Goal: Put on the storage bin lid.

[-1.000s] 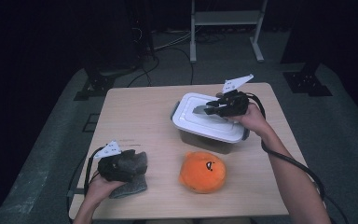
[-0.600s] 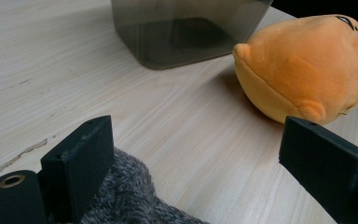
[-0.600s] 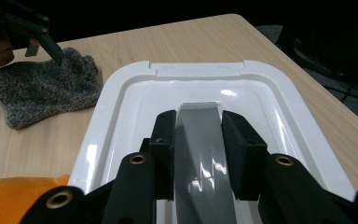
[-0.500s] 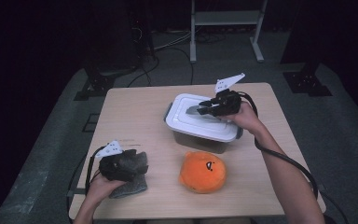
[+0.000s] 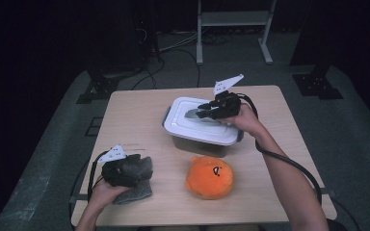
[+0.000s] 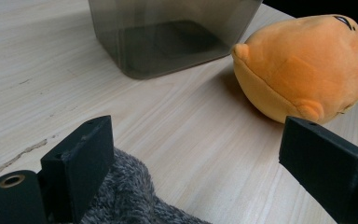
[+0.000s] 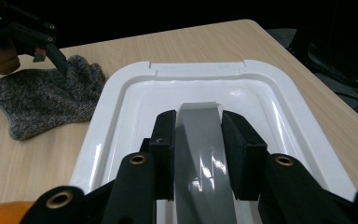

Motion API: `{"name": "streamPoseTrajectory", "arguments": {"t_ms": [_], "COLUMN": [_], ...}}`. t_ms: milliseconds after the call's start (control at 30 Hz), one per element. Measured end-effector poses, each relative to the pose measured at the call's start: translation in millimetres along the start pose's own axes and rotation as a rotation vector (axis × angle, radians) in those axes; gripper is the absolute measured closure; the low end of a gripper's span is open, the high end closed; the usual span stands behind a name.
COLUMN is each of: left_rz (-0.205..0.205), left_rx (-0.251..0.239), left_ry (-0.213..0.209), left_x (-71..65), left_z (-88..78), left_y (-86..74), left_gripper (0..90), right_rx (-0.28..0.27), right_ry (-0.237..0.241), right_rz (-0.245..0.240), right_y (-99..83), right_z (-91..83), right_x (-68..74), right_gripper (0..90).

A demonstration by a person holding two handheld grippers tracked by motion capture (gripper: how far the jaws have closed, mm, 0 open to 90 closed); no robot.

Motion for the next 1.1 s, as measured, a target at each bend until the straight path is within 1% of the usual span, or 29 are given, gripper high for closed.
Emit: {"name": "streamPoseTrajectory", "arguments": {"t_ms": [167, 400, 600, 800, 867, 1067, 1100], "left_rz": [-0.005, -0.005, -0.007, -0.007, -0.007, -0.004, -0.003], "left_rx": [-0.001, 0.0, -0.005, -0.008, -0.007, -0.007, -0.008], "left_ry": [0.005, 0.005, 0.005, 0.003, 0.001, 0.006, 0.007], "left_x": [0.6, 0.8, 1.5, 1.8, 1.4, 1.1, 1.0], "left_z": [-1.5, -1.9, -2.7, -1.8, -1.1, -1.5, -1.6], "left_y": [-1.2, -1.6, -1.2, -0.9, -1.0, -0.8, -0.7], "left_gripper": [9.8, 9.8, 9.8, 9.8, 9.7, 9.6, 9.6], "right_rx": [0.002, 0.013, 0.0, -0.02, -0.032, -0.054, -0.054], "right_ry": [0.003, 0.004, 0.001, -0.012, -0.014, -0.032, -0.033], "right_rz": [-0.001, 0.0, 0.003, 0.0, 0.008, 0.014, 0.008], "right_y": [2.7, 4.2, 4.9, 9.8, 11.1, 12.9, 12.9], "right_z": [3.8, 4.2, 1.6, -8.3, -14.3, -32.8, -35.3], "right_x": [0.7, 0.9, -0.5, -0.6, -0.2, 1.6, 1.5], "right_gripper": [65.7, 65.7, 65.8, 65.7, 65.8, 65.8, 65.8]}}
Point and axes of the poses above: each handheld gripper's, and its own axes: z roughly forward along the jaws, y roughly out of its top, x roughly to its left, the point moved 4 cm from there along z, roughly forward along the jaws, and after that the axes turned 1 degree about -z, right-handed, at the moved point
